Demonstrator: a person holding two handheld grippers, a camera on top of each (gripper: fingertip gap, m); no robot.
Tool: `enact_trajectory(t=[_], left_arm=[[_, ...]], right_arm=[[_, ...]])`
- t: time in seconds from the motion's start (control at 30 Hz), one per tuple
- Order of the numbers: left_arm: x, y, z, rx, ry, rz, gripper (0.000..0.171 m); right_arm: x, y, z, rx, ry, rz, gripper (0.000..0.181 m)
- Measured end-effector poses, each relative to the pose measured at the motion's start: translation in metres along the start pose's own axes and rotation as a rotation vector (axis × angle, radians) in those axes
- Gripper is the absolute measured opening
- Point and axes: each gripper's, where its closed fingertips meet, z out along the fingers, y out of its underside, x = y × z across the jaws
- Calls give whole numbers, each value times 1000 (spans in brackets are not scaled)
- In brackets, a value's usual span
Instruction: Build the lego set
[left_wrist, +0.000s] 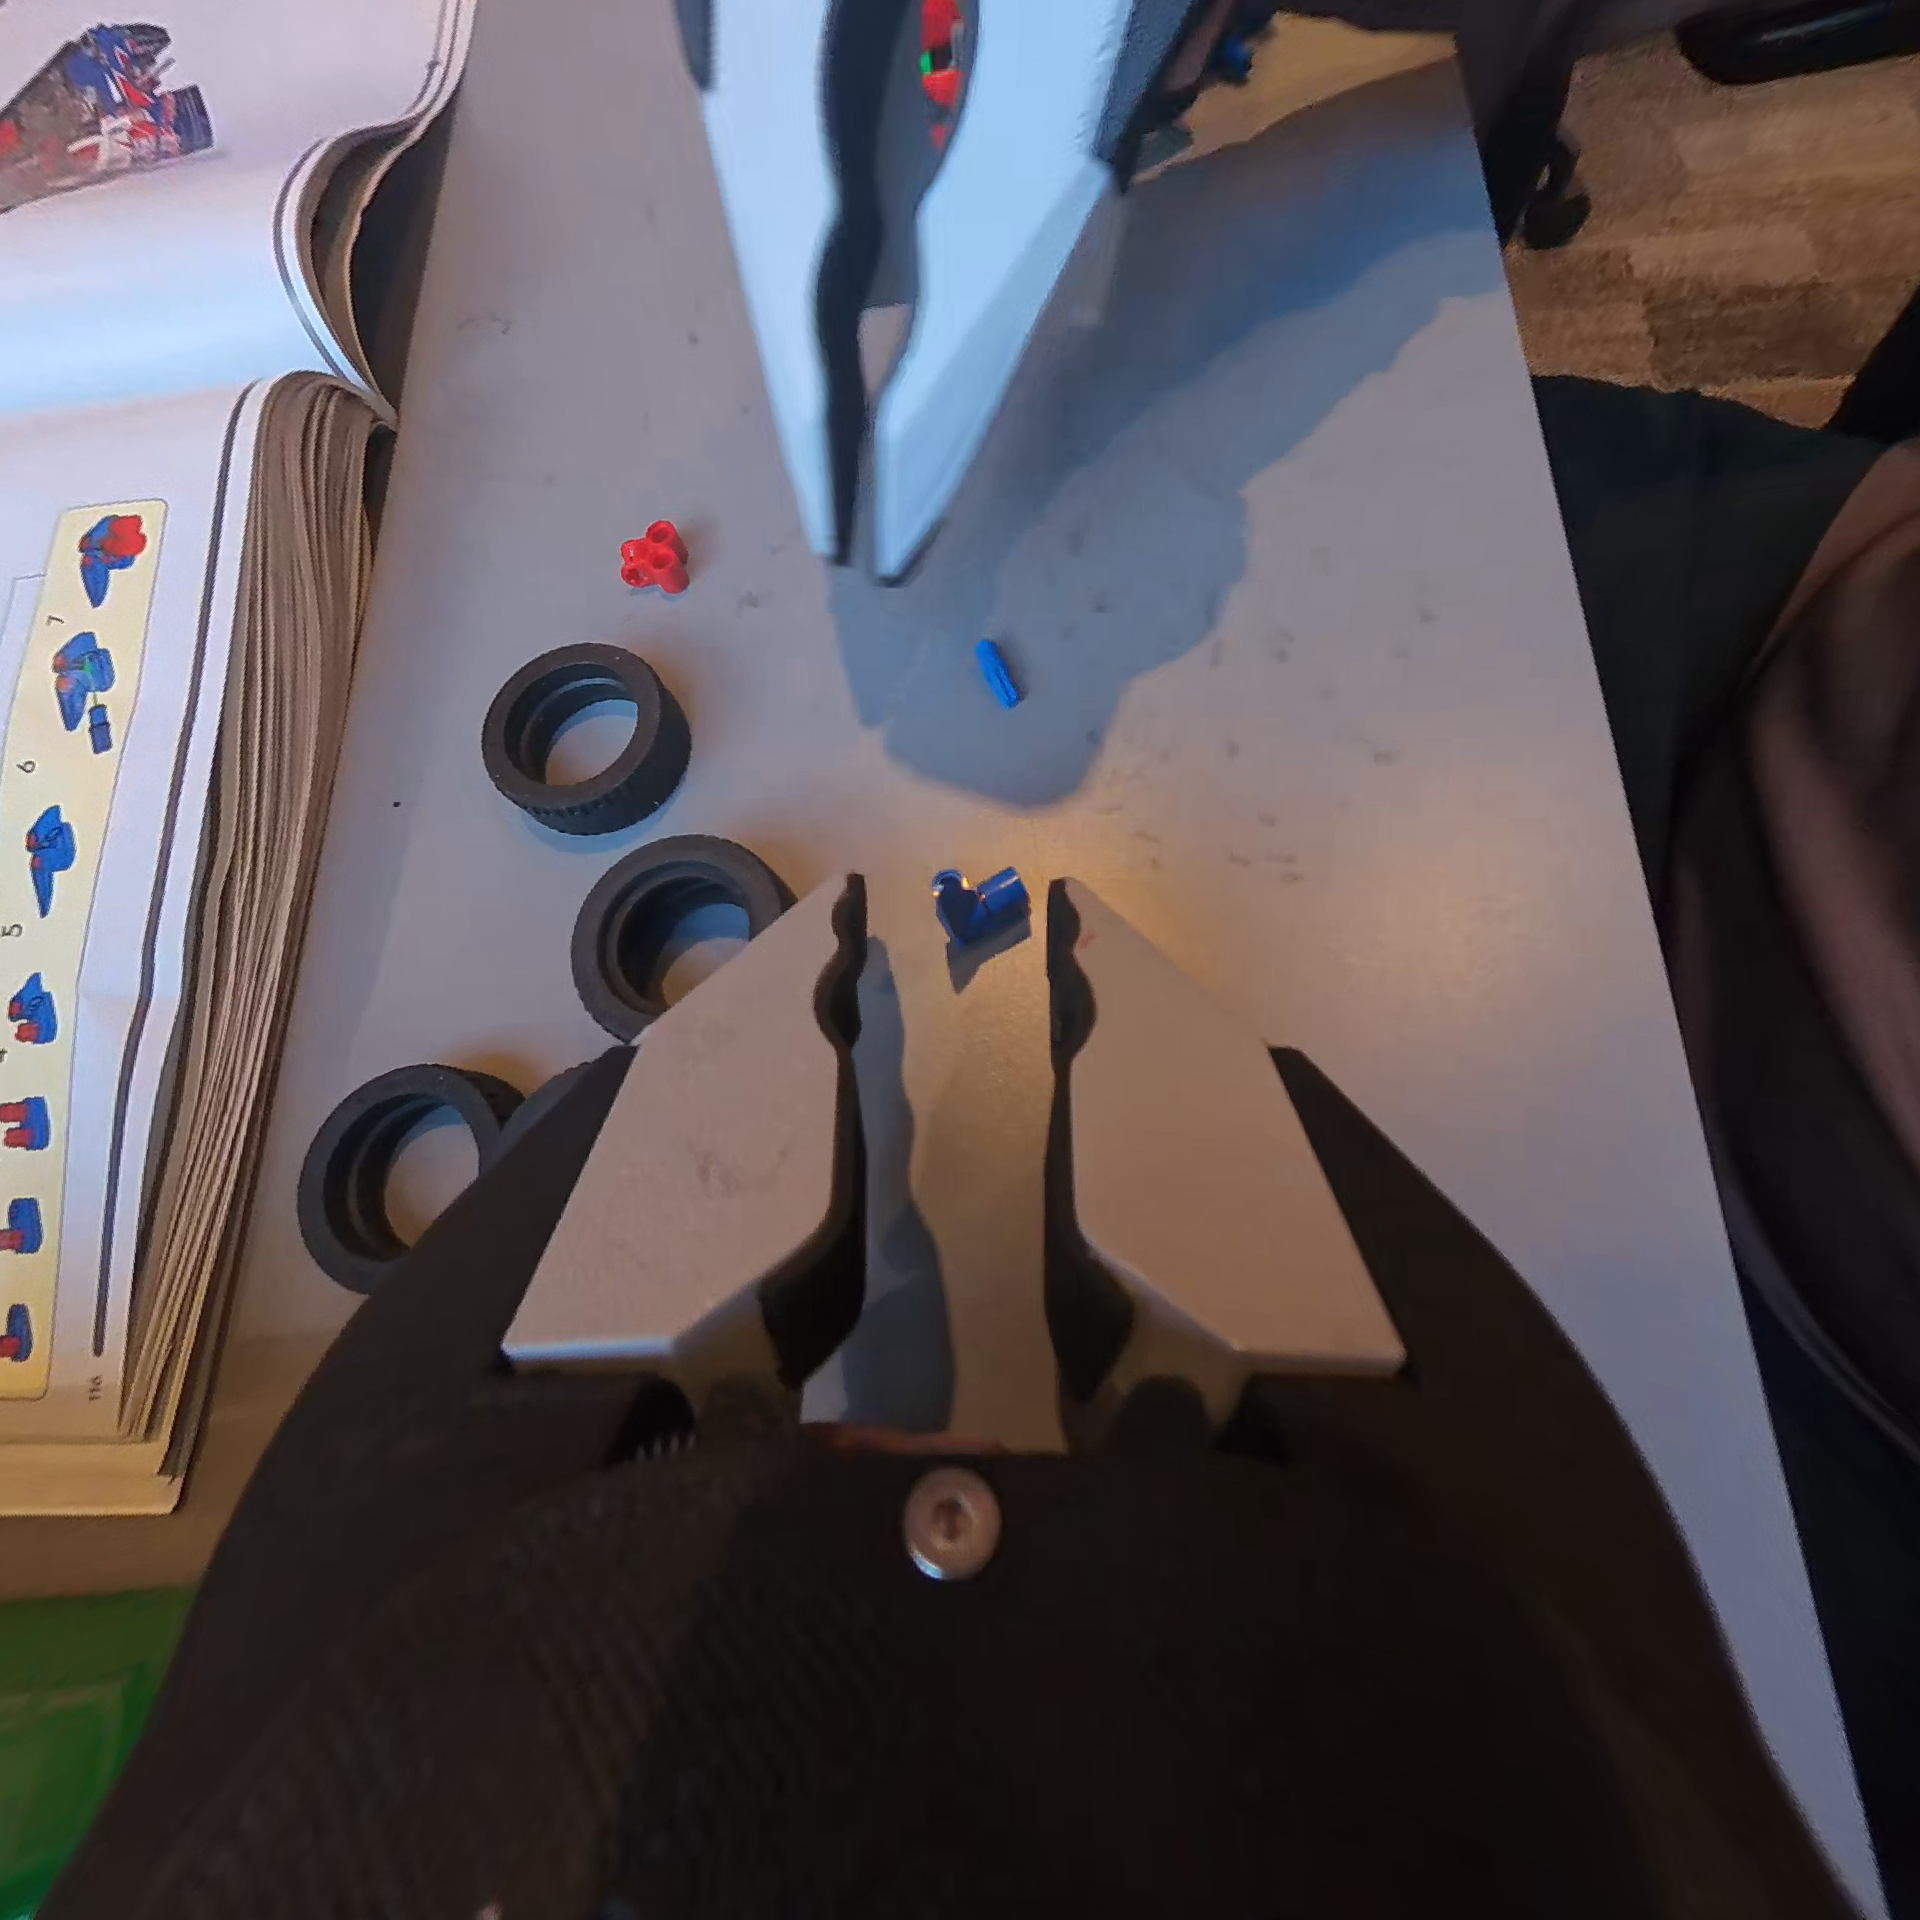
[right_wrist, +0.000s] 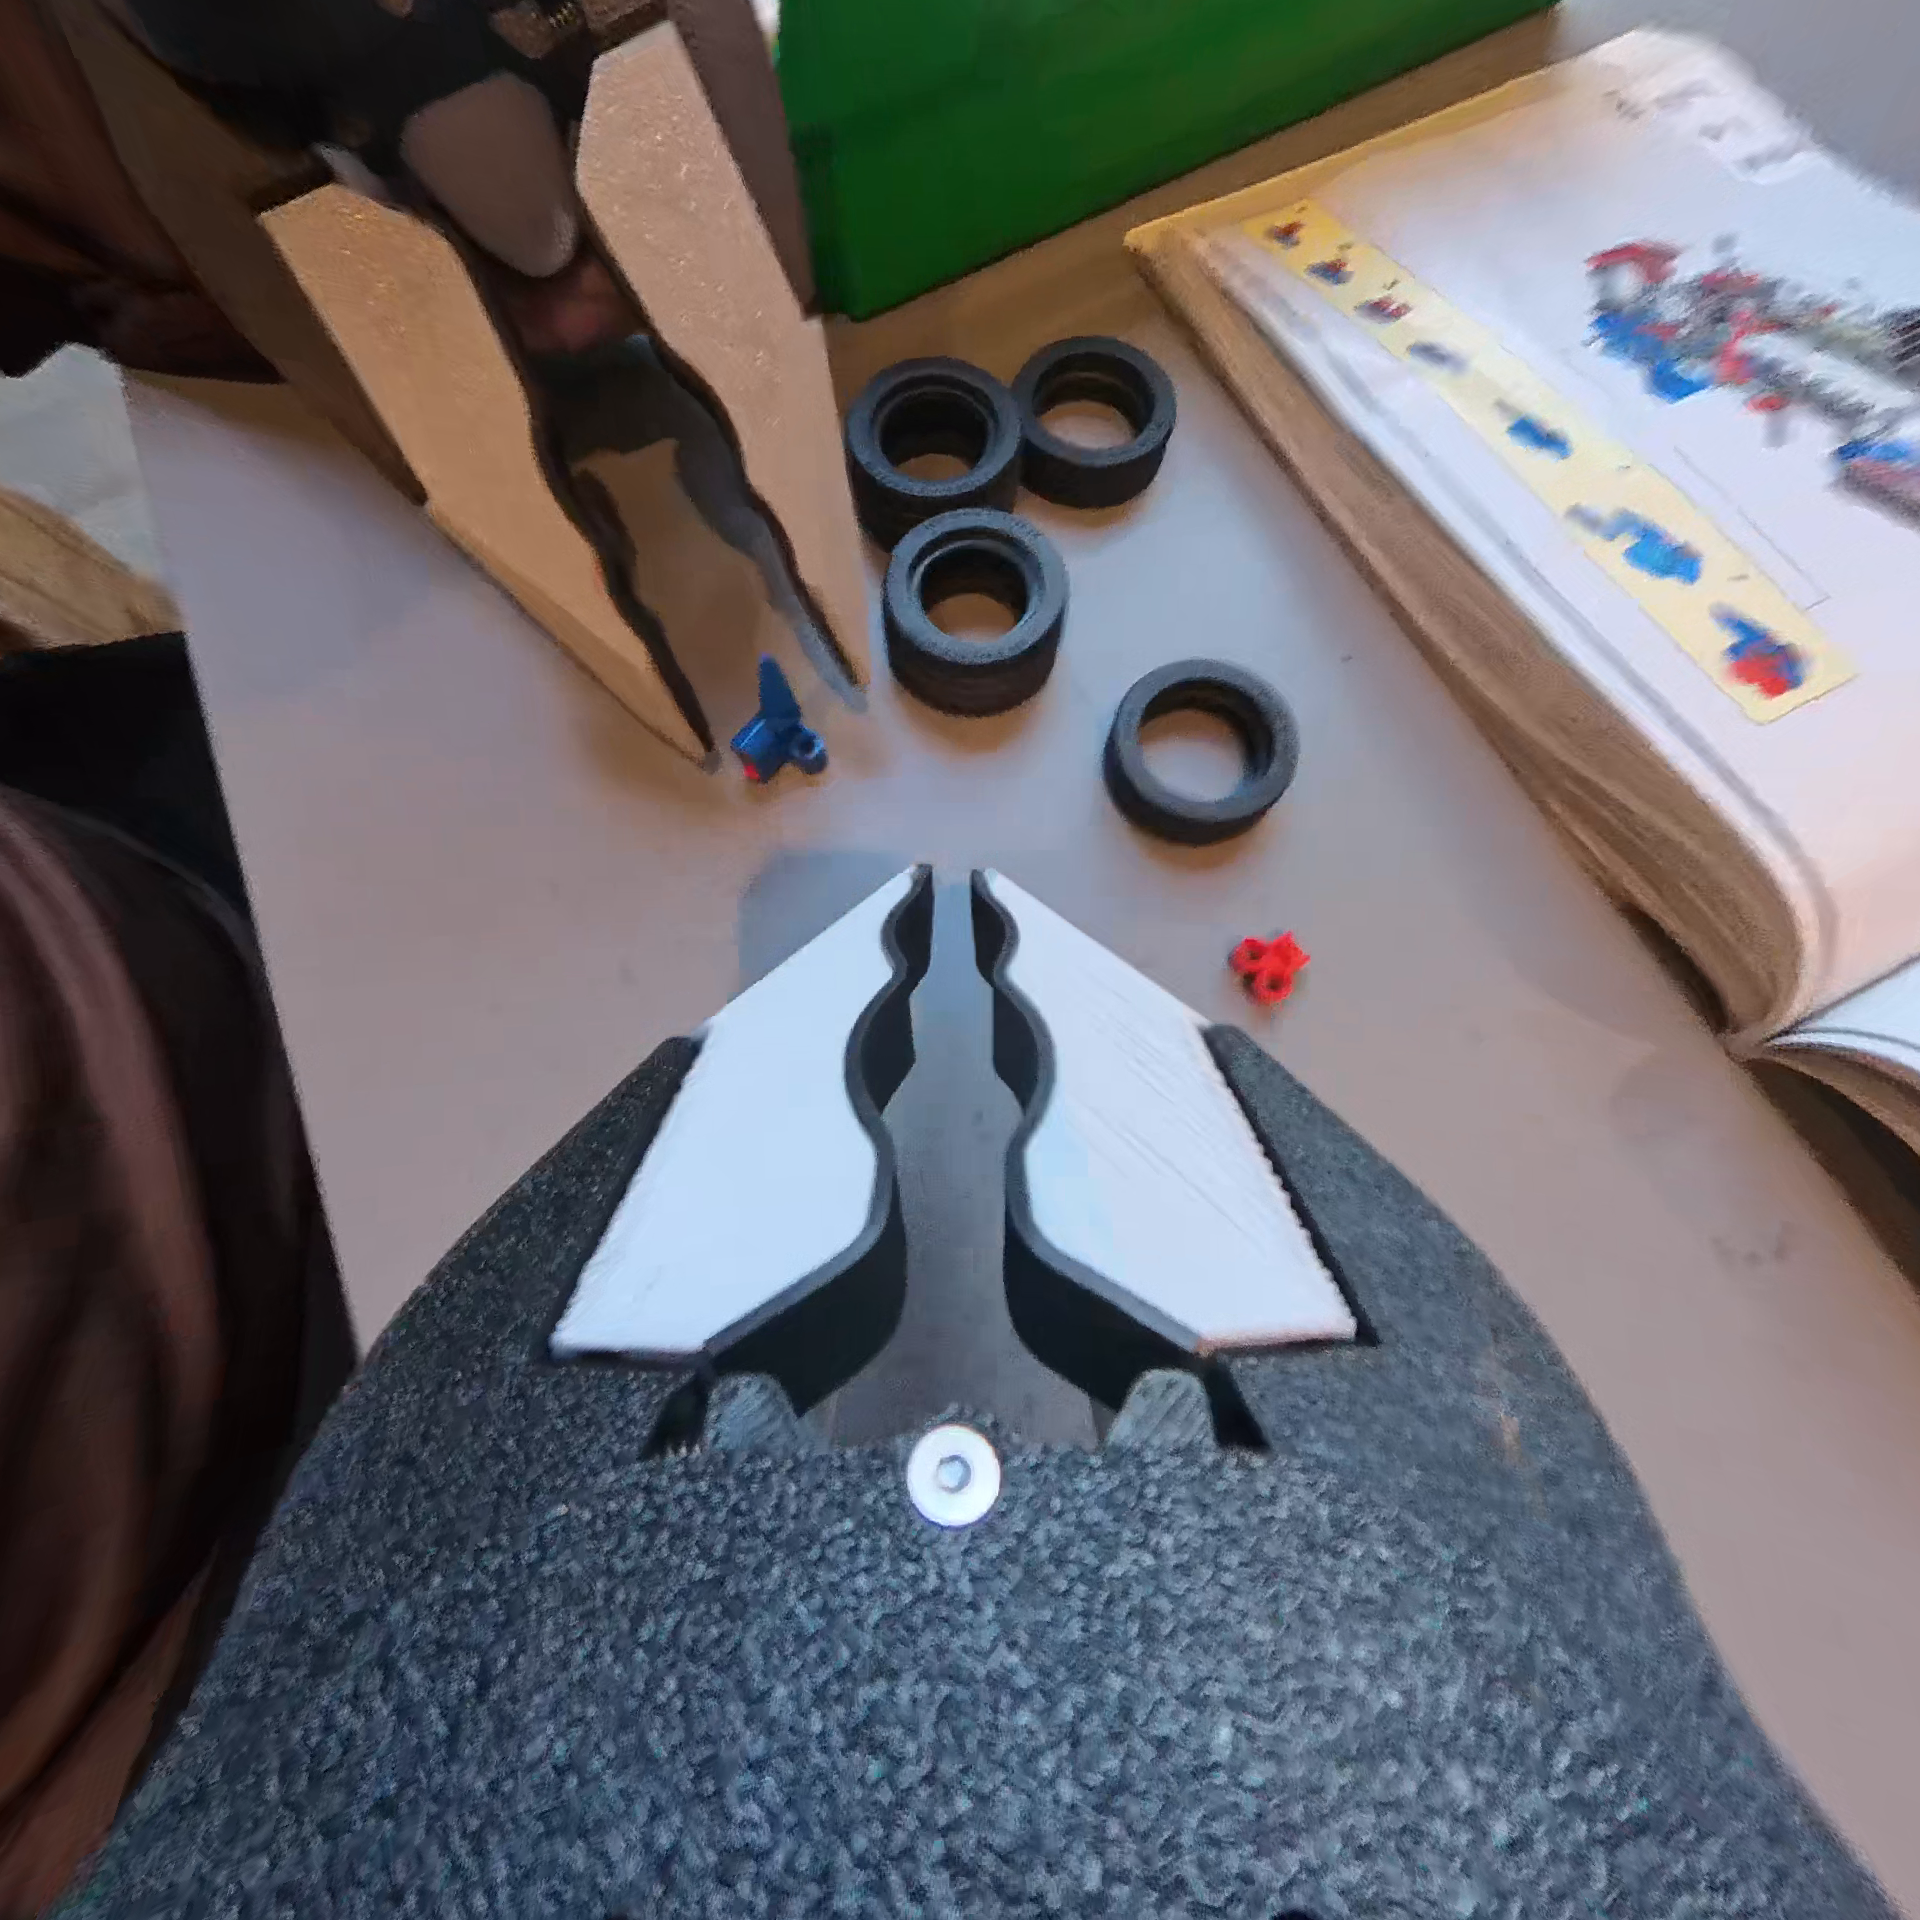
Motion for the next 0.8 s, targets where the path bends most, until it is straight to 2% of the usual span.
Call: enact_trajectory(t=[0.07, 0.2, 0.53, 0.8], left_arm=[[3, -3, -1, 25, 13, -12, 34], [7, -4, -9, 51, -6, -45, 34], [18, 2, -24, 81, -149, -135, 34], [12, 1, -35, 117, -333, -156, 37]], right_arm=[[-6, 11, -1, -64, -55, 13, 13], [-11, 23, 1, -133, -52, -29, 16], [-15, 28, 6, -170, -80, -109, 19], [-21, 19, 9, -116, -76, -132, 19]])
